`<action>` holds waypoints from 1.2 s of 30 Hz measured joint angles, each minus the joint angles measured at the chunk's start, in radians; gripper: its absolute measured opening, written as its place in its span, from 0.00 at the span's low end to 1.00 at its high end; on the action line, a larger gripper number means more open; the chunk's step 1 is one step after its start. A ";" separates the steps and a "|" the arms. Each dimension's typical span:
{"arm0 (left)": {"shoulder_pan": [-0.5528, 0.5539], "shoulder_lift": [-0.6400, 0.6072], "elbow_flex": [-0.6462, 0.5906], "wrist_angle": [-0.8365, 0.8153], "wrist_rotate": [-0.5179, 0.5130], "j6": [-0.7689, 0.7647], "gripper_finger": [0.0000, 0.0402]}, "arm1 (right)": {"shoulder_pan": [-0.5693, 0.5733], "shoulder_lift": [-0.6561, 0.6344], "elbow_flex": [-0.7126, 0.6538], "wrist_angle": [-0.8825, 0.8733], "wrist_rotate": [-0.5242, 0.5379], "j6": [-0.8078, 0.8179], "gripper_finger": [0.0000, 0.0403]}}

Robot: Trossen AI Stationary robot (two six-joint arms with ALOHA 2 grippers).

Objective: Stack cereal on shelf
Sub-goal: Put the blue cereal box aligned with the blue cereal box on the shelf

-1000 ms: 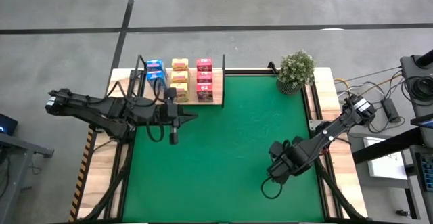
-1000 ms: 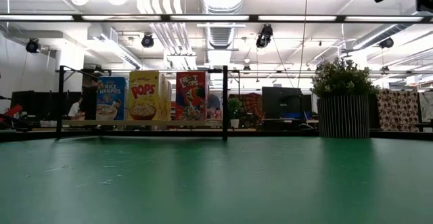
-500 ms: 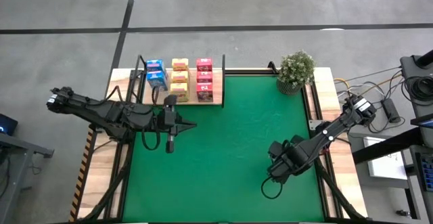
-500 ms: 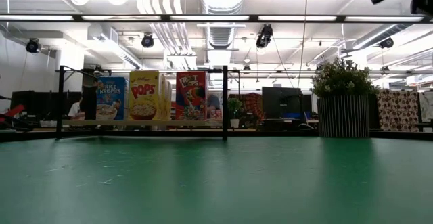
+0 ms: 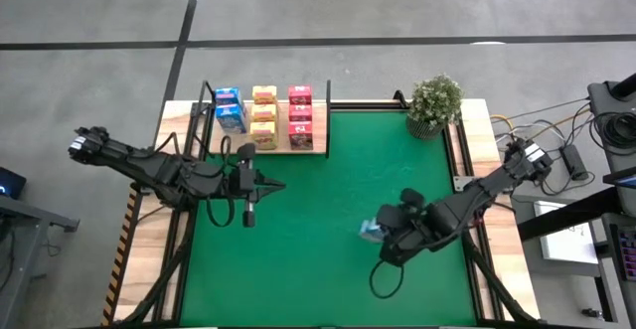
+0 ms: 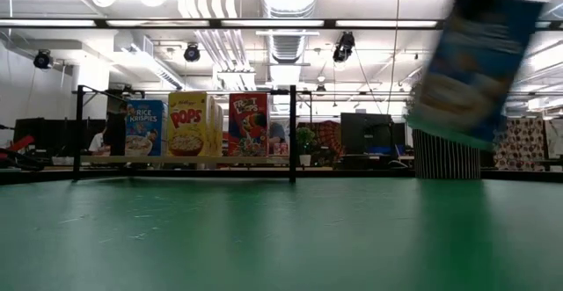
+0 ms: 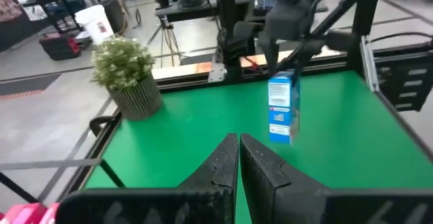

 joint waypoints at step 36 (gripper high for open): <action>0.014 0.173 -0.313 0.429 -0.188 -0.126 0.68 | -0.395 0.118 -0.025 0.867 0.060 -1.269 0.38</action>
